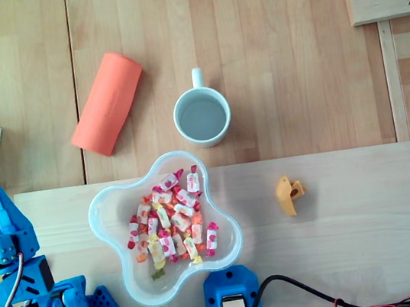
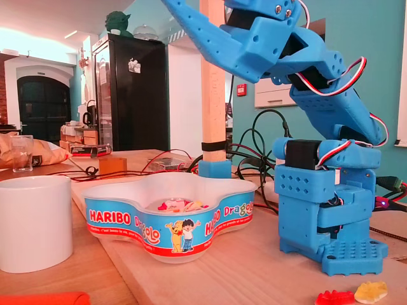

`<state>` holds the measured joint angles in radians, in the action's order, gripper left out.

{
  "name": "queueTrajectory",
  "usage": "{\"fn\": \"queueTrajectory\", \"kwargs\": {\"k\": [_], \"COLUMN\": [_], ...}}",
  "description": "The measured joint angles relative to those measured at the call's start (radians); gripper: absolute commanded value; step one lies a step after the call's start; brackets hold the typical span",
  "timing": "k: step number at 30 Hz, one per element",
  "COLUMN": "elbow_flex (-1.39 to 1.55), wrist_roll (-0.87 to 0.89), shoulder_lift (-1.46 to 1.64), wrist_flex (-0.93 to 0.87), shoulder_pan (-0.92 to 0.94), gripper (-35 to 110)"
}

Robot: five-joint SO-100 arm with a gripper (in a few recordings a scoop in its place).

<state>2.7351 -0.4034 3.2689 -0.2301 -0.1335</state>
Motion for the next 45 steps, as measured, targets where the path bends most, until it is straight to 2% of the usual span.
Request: {"fn": "queueTrajectory", "kwargs": {"k": [5, 21, 24, 31, 36, 45], "elbow_flex": [0.118, 0.12, 0.081, -0.072, -0.241, -0.706], "wrist_roll": [0.0, 0.0, 0.043, 0.23, 0.4, 0.778], "shoulder_lift": [0.0, 0.0, 0.0, -0.072, -0.262, -0.624], "wrist_flex": [0.006, 0.009, 0.005, -0.005, -0.107, -0.54], "shoulder_pan": [0.0, 0.0, 0.0, 0.064, 0.175, 0.328], "gripper": [-2, -2, -2, -3, -3, -2]}}
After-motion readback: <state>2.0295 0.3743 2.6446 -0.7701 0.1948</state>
